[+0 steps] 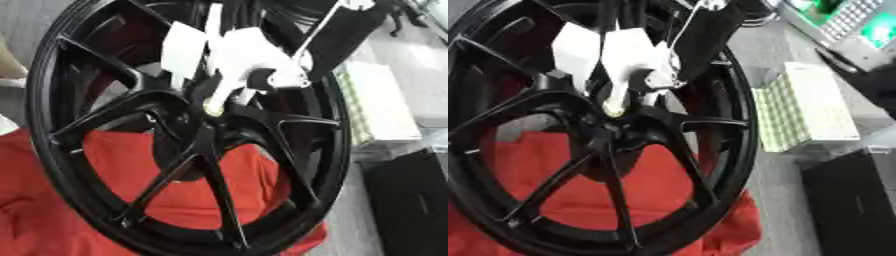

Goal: Pull the pin out of the wheel hub.

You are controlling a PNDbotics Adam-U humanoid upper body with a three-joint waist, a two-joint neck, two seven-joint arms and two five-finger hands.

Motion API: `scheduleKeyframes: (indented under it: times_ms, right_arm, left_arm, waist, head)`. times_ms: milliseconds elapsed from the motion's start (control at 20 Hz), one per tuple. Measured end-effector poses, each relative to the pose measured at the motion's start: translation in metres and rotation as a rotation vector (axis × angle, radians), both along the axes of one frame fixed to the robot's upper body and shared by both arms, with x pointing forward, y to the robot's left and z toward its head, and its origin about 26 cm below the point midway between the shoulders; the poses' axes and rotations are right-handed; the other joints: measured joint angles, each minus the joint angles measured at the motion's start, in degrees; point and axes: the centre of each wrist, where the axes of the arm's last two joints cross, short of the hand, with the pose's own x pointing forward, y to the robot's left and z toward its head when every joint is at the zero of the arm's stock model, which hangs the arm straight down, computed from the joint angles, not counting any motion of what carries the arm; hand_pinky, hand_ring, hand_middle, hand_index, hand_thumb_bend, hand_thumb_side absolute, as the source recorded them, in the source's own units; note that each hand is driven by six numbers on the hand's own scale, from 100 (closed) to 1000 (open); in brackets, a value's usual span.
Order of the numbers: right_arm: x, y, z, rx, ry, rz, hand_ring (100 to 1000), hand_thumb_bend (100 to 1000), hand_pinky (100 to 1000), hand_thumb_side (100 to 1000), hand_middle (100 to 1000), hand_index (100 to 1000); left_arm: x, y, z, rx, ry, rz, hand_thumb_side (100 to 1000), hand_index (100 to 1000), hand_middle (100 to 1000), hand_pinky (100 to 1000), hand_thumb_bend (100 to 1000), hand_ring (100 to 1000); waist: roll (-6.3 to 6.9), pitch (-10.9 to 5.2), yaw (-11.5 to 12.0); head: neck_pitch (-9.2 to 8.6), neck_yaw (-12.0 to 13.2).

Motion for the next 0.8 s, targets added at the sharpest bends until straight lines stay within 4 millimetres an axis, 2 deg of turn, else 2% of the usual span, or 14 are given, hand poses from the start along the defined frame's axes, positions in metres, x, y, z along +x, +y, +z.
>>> scheduleKeyframes:
  times_ms: [350,500,700,800]
  right_arm:
    - [-0.005,-0.022,0.017,0.069,-0.035,-0.1,642,352,975,100,359,487]
    - [-0.005,-0.042,0.019,0.116,-0.044,-0.194,640,342,988,100,357,487]
    - [-0.005,-0.074,0.016,0.184,-0.061,-0.352,624,321,916,100,342,480]
    - [-0.007,-0.088,0.015,0.218,-0.078,-0.421,623,318,913,100,339,479]
  left_arm:
    - [0.0,0.001,-0.002,-0.004,0.008,0.002,621,833,707,861,100,732]
    - [-0.001,0.001,-0.002,-0.006,0.011,0.005,620,832,707,861,100,732]
    - [-0.001,0.001,-0.003,-0.009,0.011,0.008,620,833,708,861,100,732]
    - [-0.001,0.001,-0.003,-0.011,0.011,0.01,619,833,709,861,100,732]
  waist:
    - [0.0,-0.56,-1.02]
    - [0.04,-0.57,-1.62]
    - [0.57,-0.57,-2.43]
    - [0.94,-0.57,-2.87]
  head:
    - [0.01,0.49]
    - [0.01,0.99]
    - [-0.01,1.69]
    - [-0.02,2.18]
